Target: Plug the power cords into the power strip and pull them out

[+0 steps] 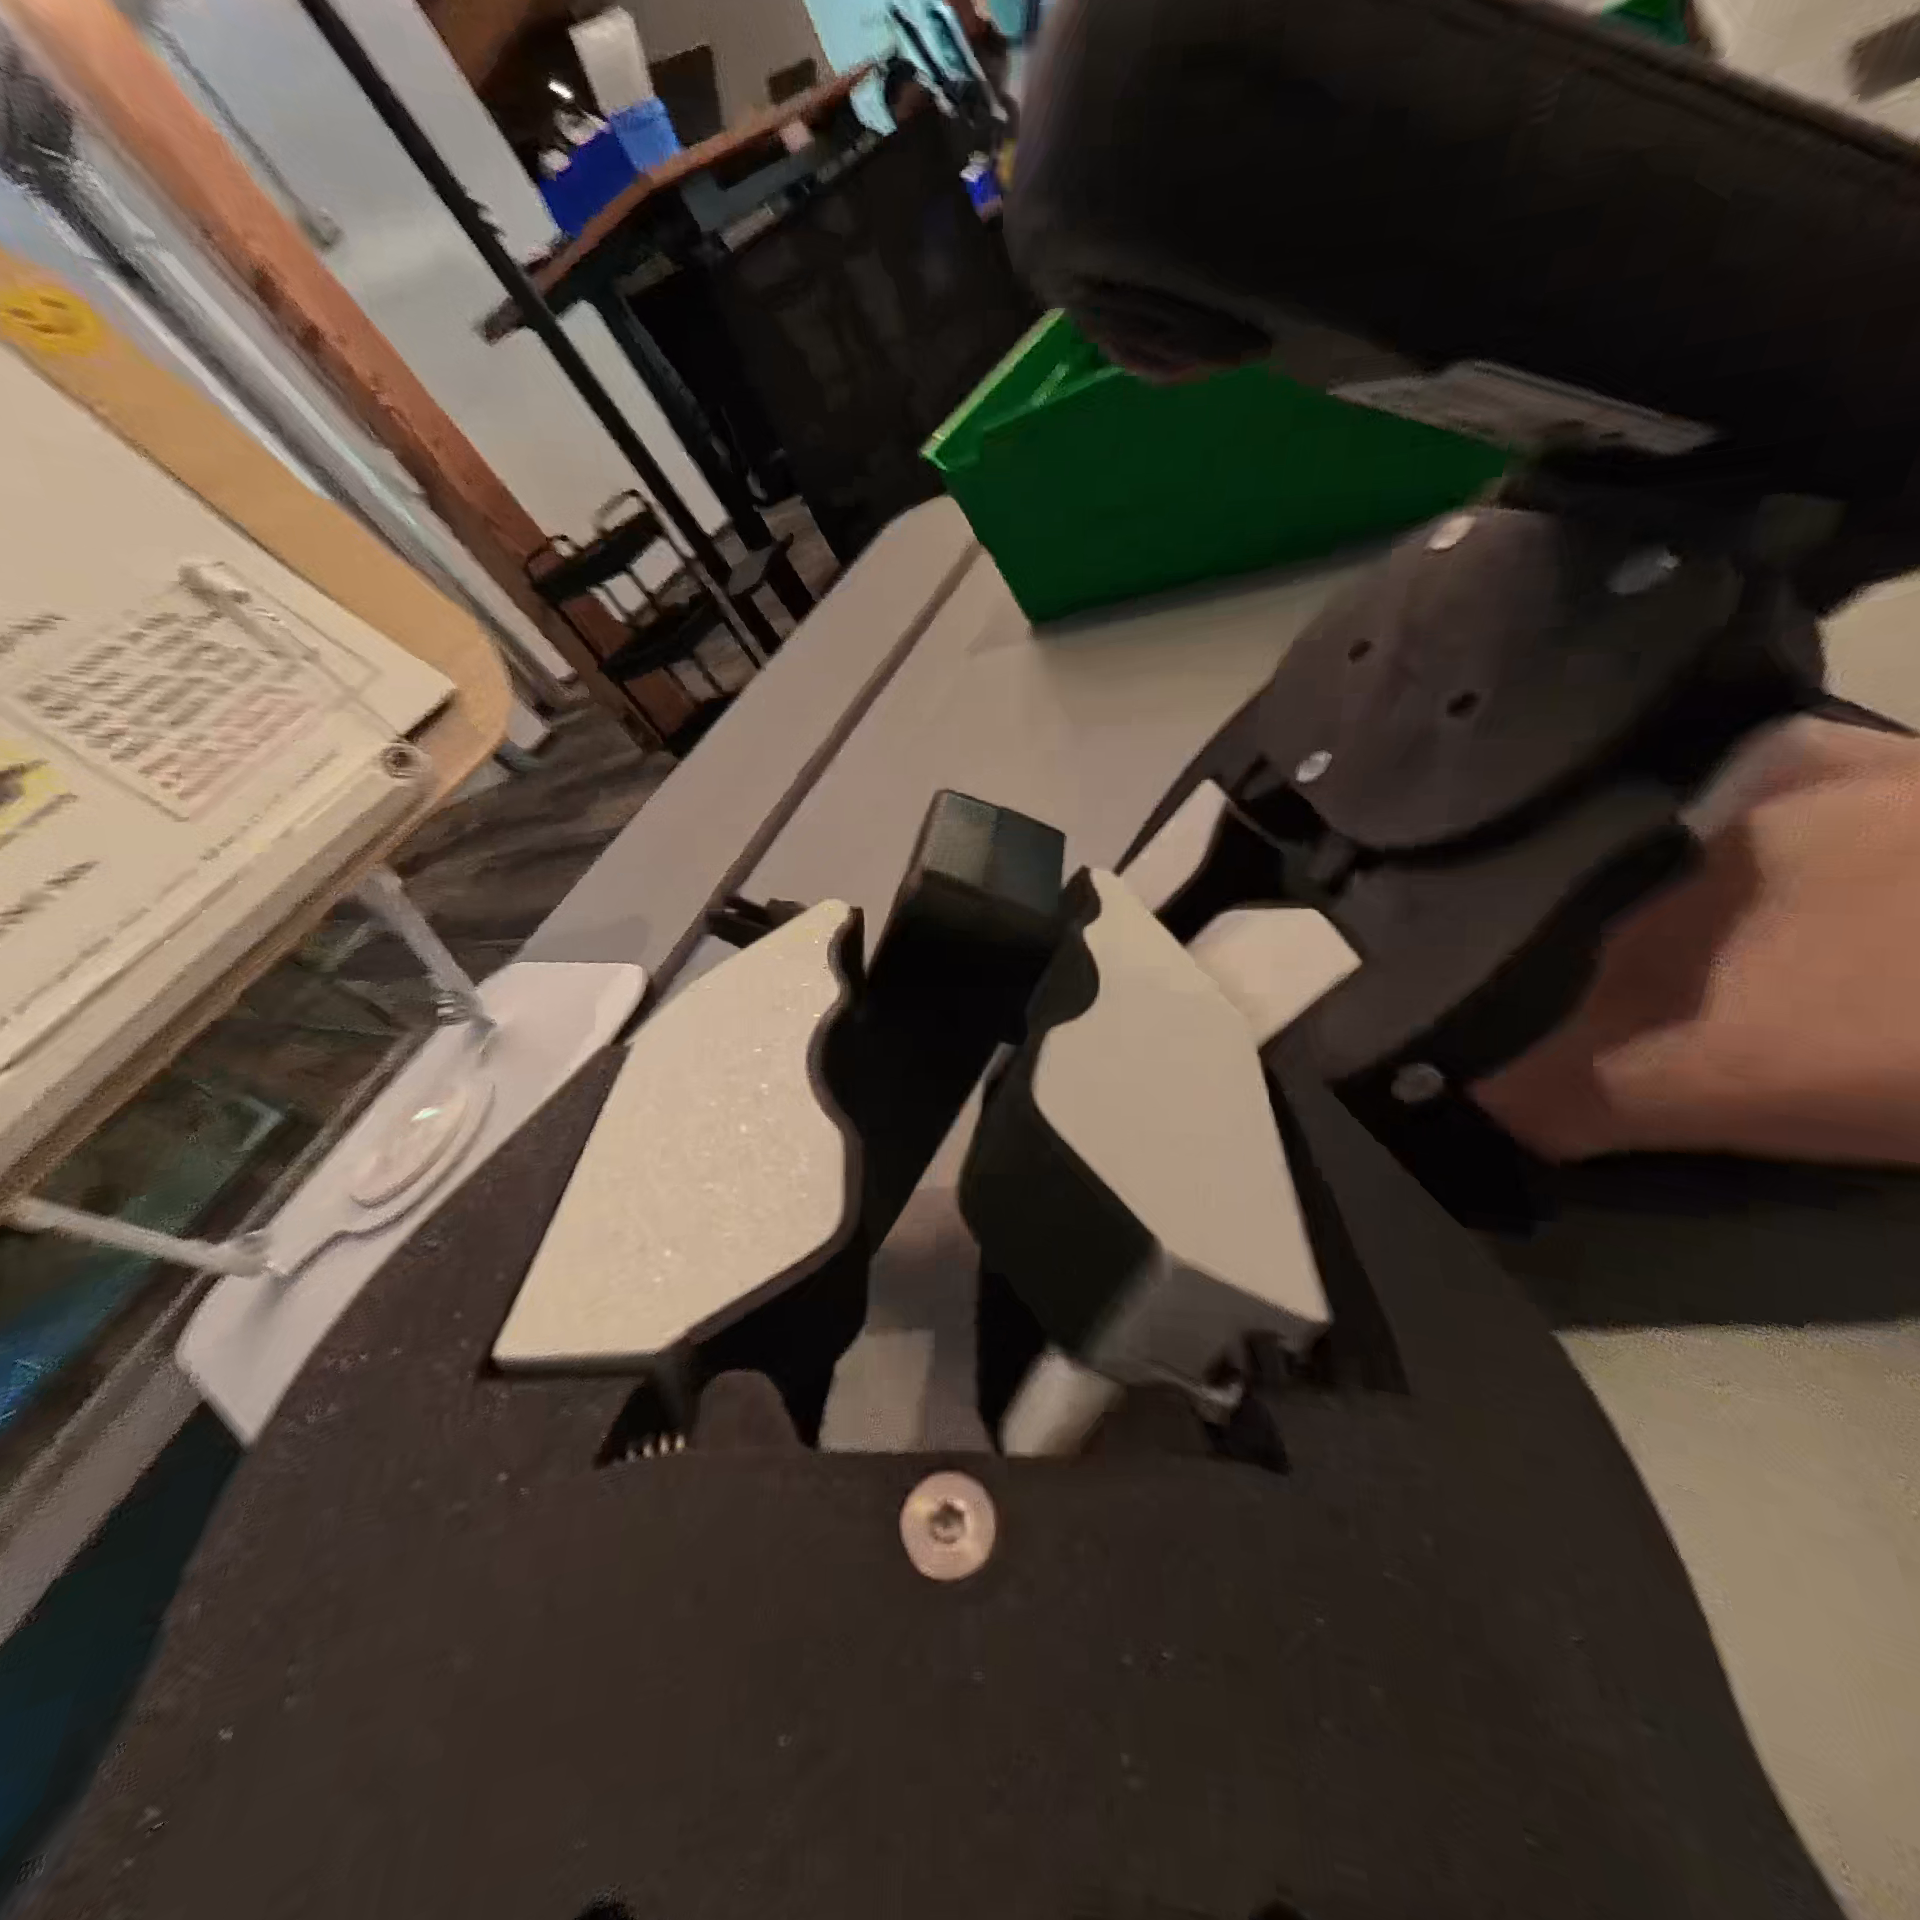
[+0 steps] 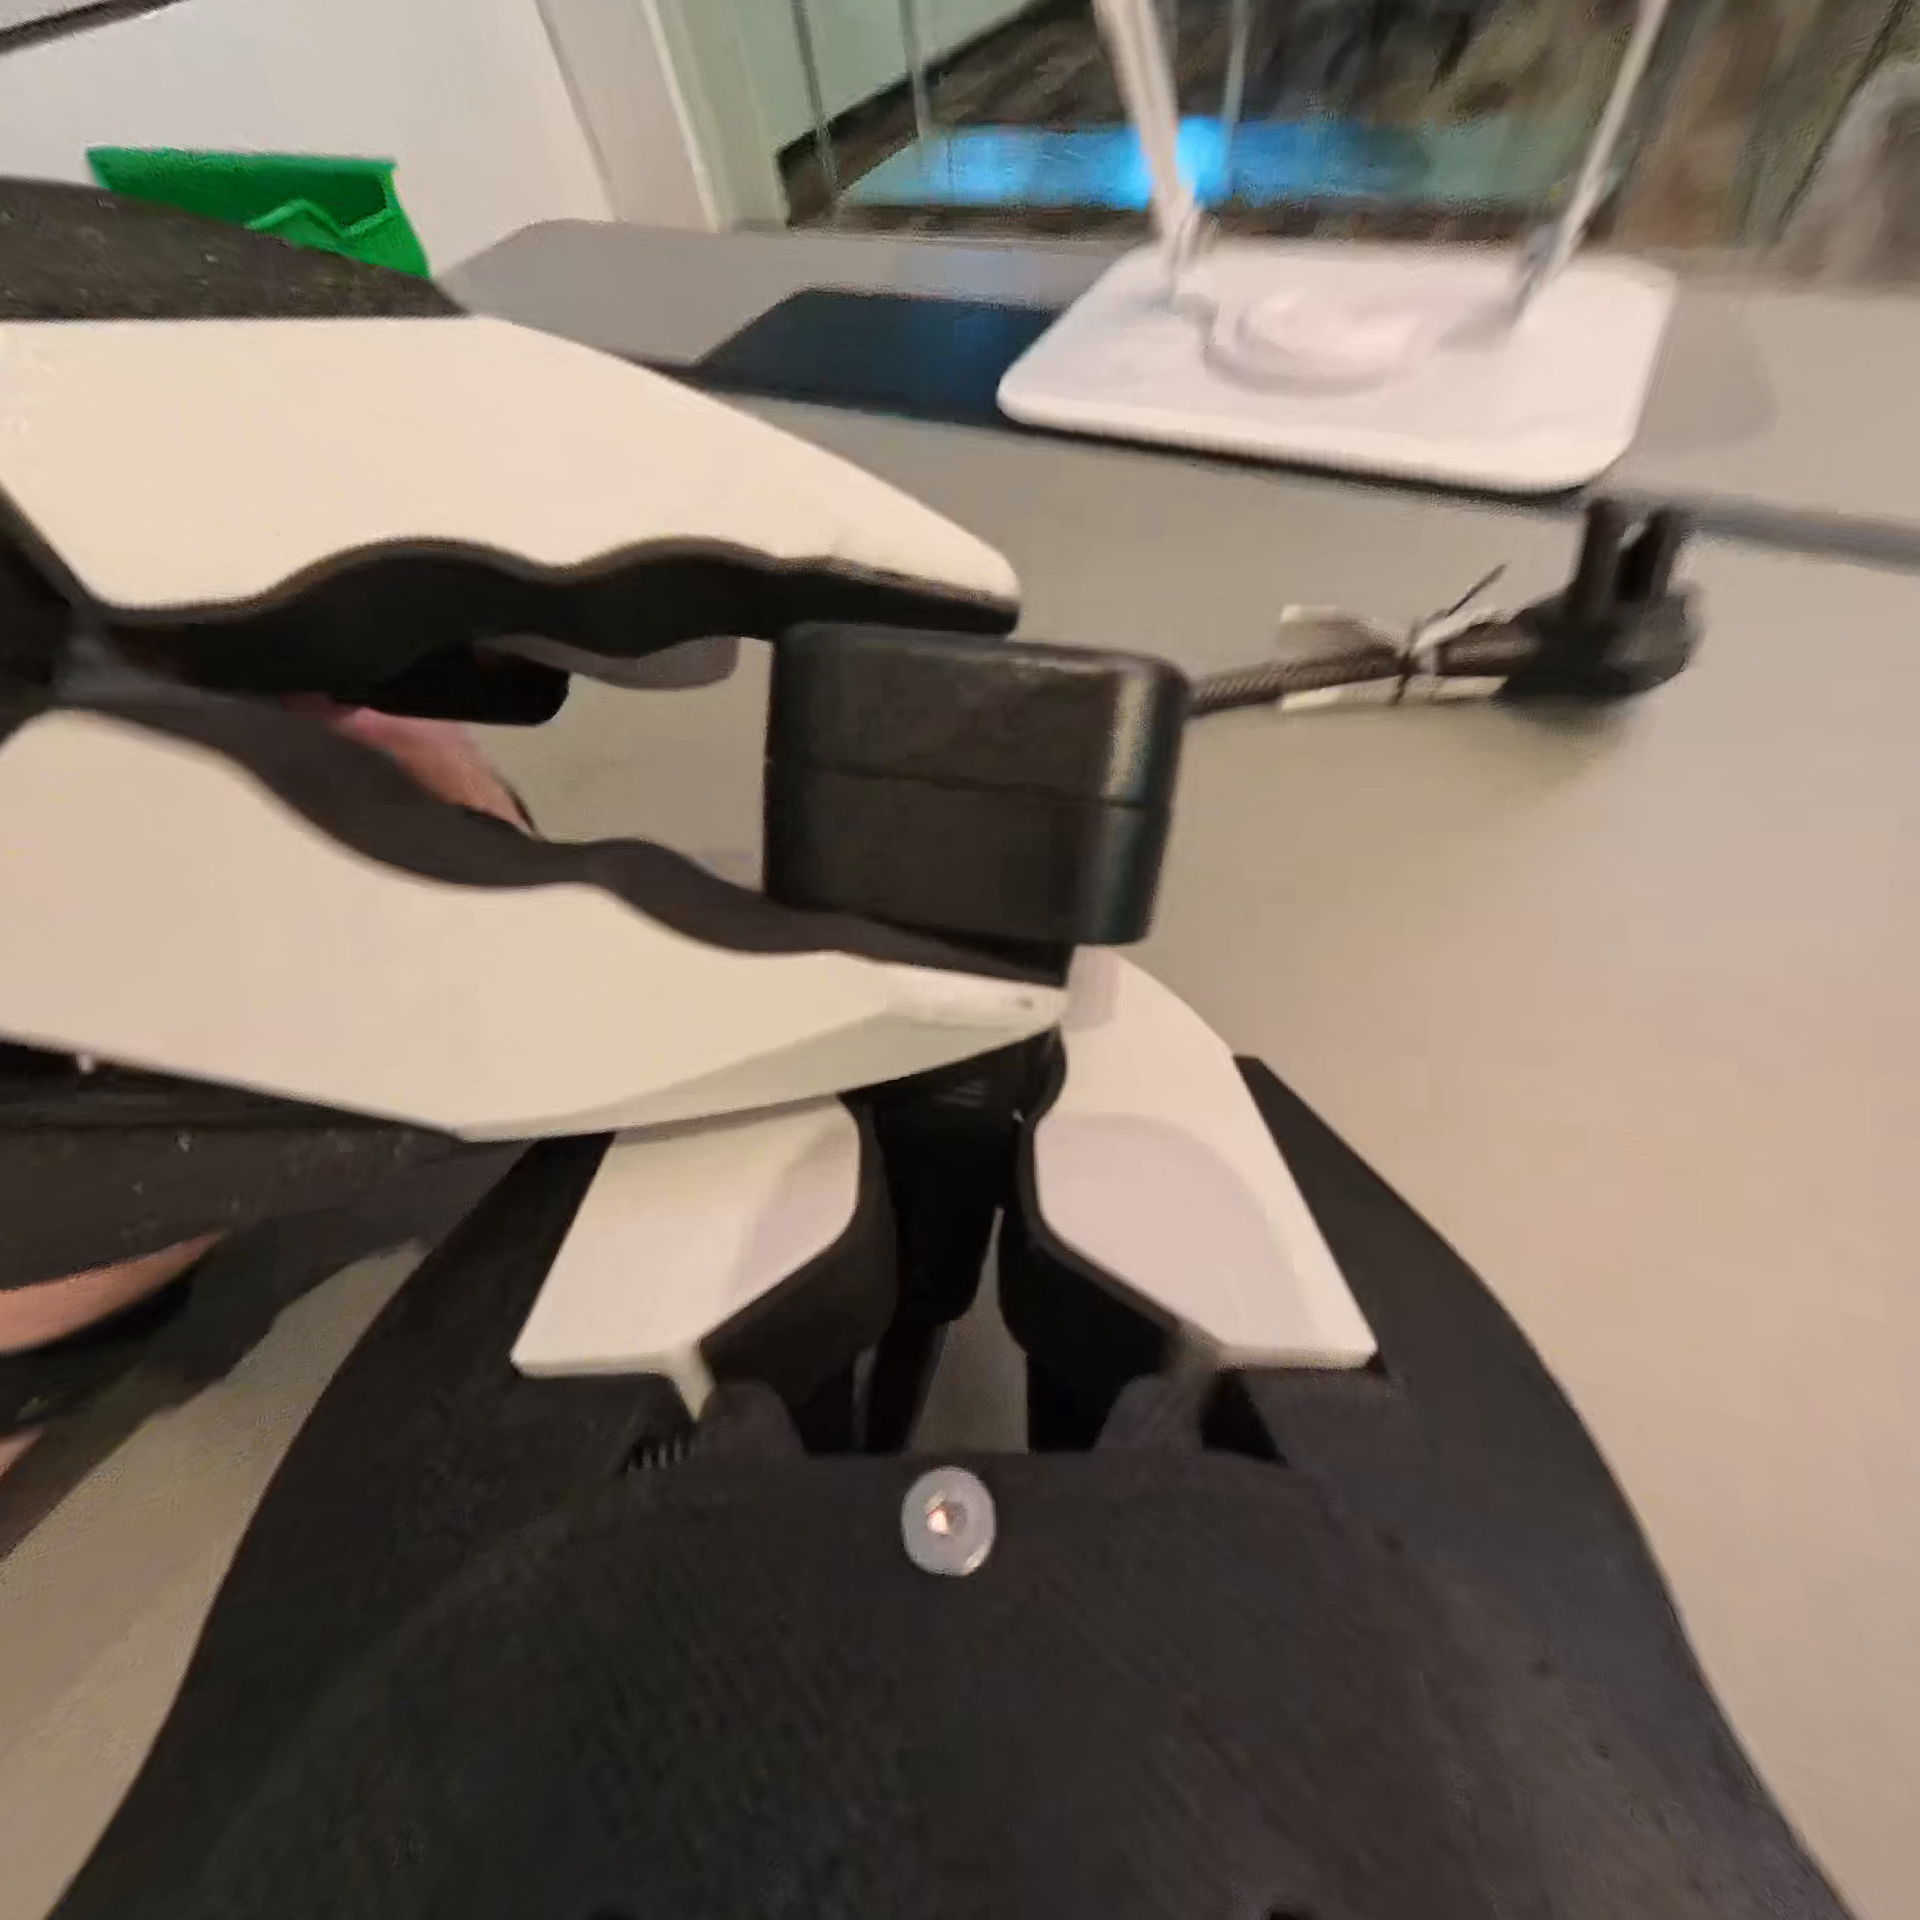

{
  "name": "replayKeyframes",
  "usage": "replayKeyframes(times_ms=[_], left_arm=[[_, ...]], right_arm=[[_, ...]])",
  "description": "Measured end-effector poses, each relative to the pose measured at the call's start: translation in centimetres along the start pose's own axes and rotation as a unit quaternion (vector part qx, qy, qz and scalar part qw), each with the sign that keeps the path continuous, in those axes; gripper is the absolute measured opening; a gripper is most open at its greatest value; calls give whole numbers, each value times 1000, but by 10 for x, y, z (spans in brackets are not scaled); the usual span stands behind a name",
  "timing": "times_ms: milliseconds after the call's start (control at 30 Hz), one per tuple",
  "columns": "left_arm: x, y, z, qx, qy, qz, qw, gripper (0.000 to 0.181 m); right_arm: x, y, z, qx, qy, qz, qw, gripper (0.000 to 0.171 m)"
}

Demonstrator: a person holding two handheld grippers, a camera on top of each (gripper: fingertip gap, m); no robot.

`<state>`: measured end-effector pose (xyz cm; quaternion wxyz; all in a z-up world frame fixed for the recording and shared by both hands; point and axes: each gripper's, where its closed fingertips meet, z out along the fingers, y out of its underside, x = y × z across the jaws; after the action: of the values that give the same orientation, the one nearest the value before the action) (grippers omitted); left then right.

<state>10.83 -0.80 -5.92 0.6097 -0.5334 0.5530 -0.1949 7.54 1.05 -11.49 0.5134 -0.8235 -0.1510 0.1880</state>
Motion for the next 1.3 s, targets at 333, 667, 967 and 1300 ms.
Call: replayKeyframes(times_ms=[333,667,967,1300], left_arm=[[14,3,-11,-15,91,-27,995,80],[18,-5,-27,-13,147,-55,988,80],[19,32,-42,-114,250,-226,934,86],[9,24,-44,-110,252,-290,916,90]], right_arm=[[15,7,-6,-35,-95,78,992,21],[36,6,-12,-42,-87,94,991,22],[48,9,-14,-50,-84,111,989,23],[51,10,-13,-50,-85,118,988,23]])
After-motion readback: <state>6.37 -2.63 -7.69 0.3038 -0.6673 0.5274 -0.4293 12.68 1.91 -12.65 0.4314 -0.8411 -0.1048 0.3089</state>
